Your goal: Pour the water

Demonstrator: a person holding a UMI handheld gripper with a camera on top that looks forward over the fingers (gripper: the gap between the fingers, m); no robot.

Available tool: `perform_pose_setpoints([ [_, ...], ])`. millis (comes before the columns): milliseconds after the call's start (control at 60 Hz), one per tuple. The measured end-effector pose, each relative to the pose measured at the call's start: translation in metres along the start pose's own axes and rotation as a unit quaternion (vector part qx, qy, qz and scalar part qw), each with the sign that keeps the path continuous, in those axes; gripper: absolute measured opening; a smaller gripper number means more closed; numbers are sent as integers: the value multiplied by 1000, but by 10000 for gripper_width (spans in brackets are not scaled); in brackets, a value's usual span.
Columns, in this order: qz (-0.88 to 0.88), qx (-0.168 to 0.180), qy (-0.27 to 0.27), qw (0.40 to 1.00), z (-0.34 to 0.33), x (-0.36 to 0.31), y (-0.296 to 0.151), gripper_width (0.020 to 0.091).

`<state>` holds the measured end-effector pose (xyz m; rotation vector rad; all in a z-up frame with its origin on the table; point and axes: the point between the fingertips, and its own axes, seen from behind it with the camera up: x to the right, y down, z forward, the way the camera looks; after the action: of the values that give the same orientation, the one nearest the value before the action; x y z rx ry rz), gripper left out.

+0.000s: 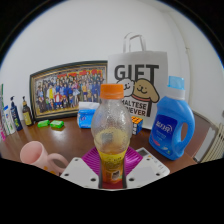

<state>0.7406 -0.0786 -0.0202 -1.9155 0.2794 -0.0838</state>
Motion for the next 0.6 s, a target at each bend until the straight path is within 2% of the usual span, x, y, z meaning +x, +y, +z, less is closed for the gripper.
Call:
perform_pose_setpoints([
  [50,-2,5,3,1000,-1,-1,0,269],
  [183,-12,-3,8,1000,-2,-1,5,501],
  [267,-13,-43,2,999,-7,-5,19,876],
  [317,-12,-57,7,998,-15,-6,24,812],
  [367,-12,-67,17,998,-26,-5,25,864],
  [600,-10,-97,40,994,-114,-30,12,854],
])
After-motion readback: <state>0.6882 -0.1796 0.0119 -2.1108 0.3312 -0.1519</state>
